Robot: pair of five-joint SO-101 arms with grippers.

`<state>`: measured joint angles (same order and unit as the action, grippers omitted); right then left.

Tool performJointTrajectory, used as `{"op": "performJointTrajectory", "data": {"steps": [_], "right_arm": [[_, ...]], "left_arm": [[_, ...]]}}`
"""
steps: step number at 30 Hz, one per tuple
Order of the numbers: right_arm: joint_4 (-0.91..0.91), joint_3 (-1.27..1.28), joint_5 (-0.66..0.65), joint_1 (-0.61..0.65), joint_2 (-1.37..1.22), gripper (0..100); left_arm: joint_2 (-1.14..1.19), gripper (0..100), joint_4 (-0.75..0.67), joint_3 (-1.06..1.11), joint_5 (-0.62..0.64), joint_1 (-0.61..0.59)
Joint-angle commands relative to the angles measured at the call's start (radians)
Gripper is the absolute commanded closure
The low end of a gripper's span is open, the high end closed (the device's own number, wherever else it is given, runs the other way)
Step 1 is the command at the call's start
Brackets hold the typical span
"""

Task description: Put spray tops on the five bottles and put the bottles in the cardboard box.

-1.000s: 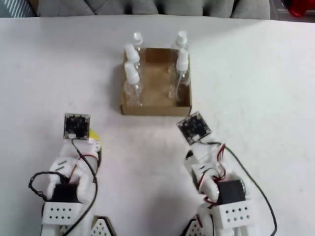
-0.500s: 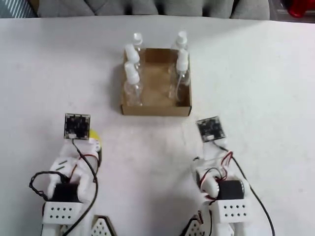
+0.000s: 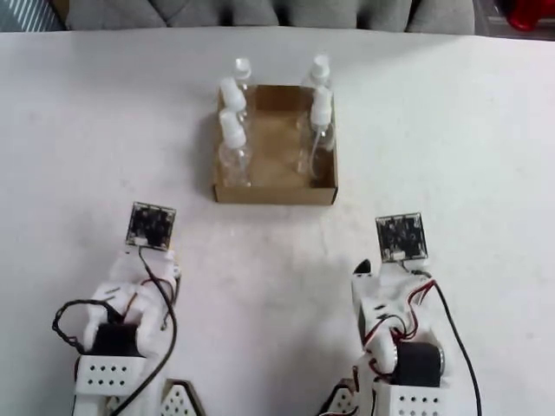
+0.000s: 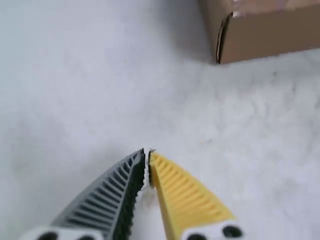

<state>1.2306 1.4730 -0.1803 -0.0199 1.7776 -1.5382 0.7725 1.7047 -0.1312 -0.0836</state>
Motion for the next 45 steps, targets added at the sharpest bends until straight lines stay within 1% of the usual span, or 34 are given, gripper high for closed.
{"op": "performJointTrajectory", "data": {"steps": [1, 3, 6, 8, 11, 14, 17, 19, 20, 25, 29, 33, 35, 38, 42, 43, 45], "right_arm": [[0.025, -0.046, 0.006, -0.008, -0.005, 92.9], [0.022, -0.006, 0.006, -0.004, -0.008, 92.9], [0.001, 0.078, 0.003, 0.028, 0.022, 92.9], [0.001, 0.106, 0.0, 0.035, 0.028, 92.9], [0.002, 0.114, -0.002, 0.035, 0.027, 92.9], [0.007, 0.118, -0.002, 0.035, 0.025, 92.9], [-0.01, 0.144, -0.002, 0.035, 0.025, 92.9], [-0.047, 0.16, -0.002, 0.028, 0.025, 92.9], [-0.064, 0.17, -0.002, 0.028, 0.025, 92.9], [-0.108, 0.218, -0.002, 0.028, 0.022, 92.9], [-0.021, 0.218, -0.002, 0.033, 0.022, 92.9], [0.036, 0.218, -0.003, 0.025, 0.022, 93.0], [0.036, 0.218, -0.003, 0.015, 0.022, 93.0], [0.038, 0.218, -0.003, 0.018, 0.022, 93.1], [0.038, 0.218, 0.003, 0.031, 0.022, 98.8], [0.038, 0.218, 0.005, 0.024, 0.022, 97.9], [0.038, 0.218, 0.005, 0.018, 0.022, 95.6]], "left_arm": [[-0.002, 98, 0.028, -0.063, -0.014, -0.001], [-0.002, 98, 0.041, -0.071, -0.014, -0.001], [-0.002, 98, 0.178, -0.14, -0.023, -0.005], [-0.002, 98, 0.233, -0.166, -0.034, -0.007], [-0.002, 98, 0.241, -0.172, -0.089, -0.008], [-0.035, 98, 0.259, -0.175, -0.066, -0.021], [-0.183, 98, 0.278, -0.144, -0.04, -0.064], [-0.305, 98, 0.304, -0.106, -0.043, -0.067], [-0.325, 98, 0.308, -0.101, -0.048, -0.067], [-0.259, 98, 0.275, -0.086, -0.049, -0.065], [-0.277, 98, 0.232, -0.025, -0.044, -0.045], [-0.282, 98, 0.245, -0.012, -0.041, -0.007], [-0.28, 98, 0.313, -0.012, -0.048, -0.012], [-0.282, 98, 0.344, -0.012, -0.048, -0.024], [-0.282, 98, 0.477, -0.012, -0.043, -0.031], [-0.28, 98, 0.512, -0.012, -0.041, -0.03], [-0.282, 98, 0.516, -0.012, -0.041, -0.033]]}}
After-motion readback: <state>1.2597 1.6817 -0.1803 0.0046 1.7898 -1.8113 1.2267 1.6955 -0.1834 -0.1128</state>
